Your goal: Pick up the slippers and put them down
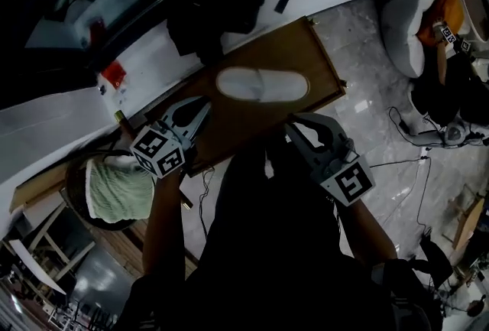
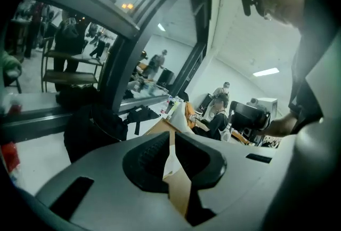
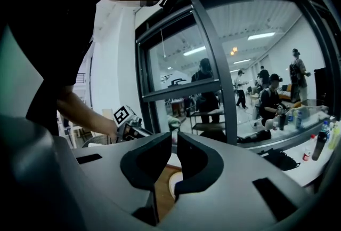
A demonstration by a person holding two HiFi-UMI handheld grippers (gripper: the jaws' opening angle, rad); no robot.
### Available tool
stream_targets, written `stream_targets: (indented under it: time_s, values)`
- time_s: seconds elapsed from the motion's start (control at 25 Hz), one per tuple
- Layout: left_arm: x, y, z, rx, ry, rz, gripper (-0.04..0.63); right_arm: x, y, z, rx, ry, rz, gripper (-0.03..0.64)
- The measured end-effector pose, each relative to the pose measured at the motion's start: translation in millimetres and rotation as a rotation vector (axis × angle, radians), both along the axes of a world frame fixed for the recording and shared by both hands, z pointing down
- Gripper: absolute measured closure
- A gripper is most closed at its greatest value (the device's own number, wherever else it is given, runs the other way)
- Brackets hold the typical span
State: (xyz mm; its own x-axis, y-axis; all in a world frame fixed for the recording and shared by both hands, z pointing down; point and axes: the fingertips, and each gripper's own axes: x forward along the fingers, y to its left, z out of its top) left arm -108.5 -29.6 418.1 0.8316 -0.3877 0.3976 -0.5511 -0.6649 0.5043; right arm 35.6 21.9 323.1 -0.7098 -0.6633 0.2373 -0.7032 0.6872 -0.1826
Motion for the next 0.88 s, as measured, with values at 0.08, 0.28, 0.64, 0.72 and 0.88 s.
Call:
stream_targets:
  time_s: [0.08, 0.28, 0.64, 0.72, 0.88]
  values:
    - [-6.3, -9.3, 18.3, -0.033, -0.008, -0.017, 0.576, -2.8, -13.2, 12.3, -0.01, 0.01, -0.018, 0.575]
    - [-12.3, -22.4, 69.2, -0.122, -0.04, -0.029, 0.49, -0.7, -40.4, 61.5, -0.066, 0.022, -0.063, 0.575]
    - [-10.7, -28.1, 142.0, -0.297, -0.081, -0.032, 0.401, 15.7, -76.3, 115.8, -0.075, 0.018, -0.052, 0.575]
    - [-7.8, -29.4, 149.9, -0.329, -0.078, -0.026, 0.38, 17.6, -75.8, 124.6, -0.079, 0.012, -0.047, 0.575]
    - [-2.6, -32.5, 163.2, -0.366, -0.092, -0.009, 0.376, 16.6, -65.5, 146.2, -0.107, 0.011, -0.063, 0.575]
